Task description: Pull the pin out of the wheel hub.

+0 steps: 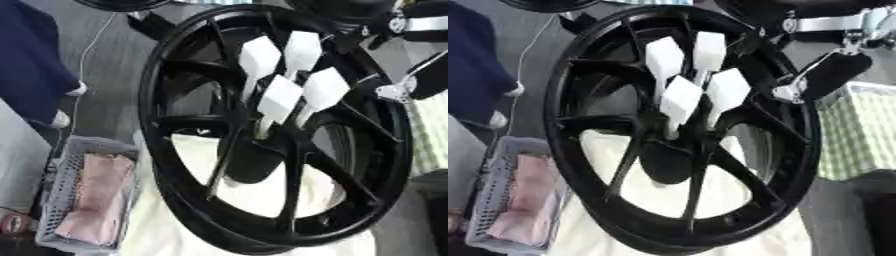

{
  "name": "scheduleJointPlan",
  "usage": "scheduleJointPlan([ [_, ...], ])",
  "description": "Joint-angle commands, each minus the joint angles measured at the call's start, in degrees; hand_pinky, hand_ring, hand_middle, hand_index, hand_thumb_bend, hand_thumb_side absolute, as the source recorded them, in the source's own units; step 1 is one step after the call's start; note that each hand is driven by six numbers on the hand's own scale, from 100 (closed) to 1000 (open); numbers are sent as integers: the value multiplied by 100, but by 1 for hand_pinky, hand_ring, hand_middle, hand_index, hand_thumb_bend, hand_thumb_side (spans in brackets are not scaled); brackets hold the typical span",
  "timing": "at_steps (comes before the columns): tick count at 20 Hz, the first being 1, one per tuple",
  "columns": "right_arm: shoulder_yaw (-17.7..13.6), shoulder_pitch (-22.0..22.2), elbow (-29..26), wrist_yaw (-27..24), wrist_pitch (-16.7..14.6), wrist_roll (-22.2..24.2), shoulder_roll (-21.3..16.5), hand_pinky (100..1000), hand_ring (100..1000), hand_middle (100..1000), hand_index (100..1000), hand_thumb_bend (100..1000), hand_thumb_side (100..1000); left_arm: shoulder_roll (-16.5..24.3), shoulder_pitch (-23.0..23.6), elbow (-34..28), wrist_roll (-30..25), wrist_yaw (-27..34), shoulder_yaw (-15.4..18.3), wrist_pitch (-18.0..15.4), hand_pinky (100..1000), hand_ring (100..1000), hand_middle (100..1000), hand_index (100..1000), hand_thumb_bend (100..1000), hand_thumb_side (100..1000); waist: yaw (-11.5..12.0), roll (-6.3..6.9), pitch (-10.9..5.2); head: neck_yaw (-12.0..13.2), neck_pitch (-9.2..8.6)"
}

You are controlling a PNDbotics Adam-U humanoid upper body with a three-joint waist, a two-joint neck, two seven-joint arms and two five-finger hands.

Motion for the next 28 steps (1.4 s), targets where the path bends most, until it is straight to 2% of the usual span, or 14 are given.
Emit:
scheduleJointPlan([
  [1,-134,-96,-51,132,-32,32,-167,893,972,875,933,218,183,54,-50,-111,-28,32,-13,-3,659,729,599,767,131,756,4,31,-87,-10,-161],
  [4,-173,-143,-51,178,-30,74,-161,894,972,874,933,224,179,47,-58,-111,-32,41,-13,1,659,729,599,767,131,755,6,36,-103,-23,-282],
  [8,-193,-172,-51,183,-22,115,-158,892,971,873,934,201,189,47,-60,-111,-33,45,-11,1,659,729,599,767,132,753,5,36,-110,-32,-311],
  [13,-289,-362,-51,30,159,345,-161,893,969,872,933,208,181,49,-57,-111,-33,67,-8,3,660,729,600,766,132,748,-7,24,-209,-118,-390],
  [22,-486,-741,-51,-269,675,752,-169,885,957,857,926,151,173,72,-17,-111,-20,75,10,13,660,730,600,766,132,747,-58,6,-294,-142,-372],
  [28,-523,-975,-51,-360,798,935,-135,884,953,855,925,158,146,83,-6,-111,-15,72,12,17,660,731,600,766,132,747,-62,-7,-308,-138,-357],
])
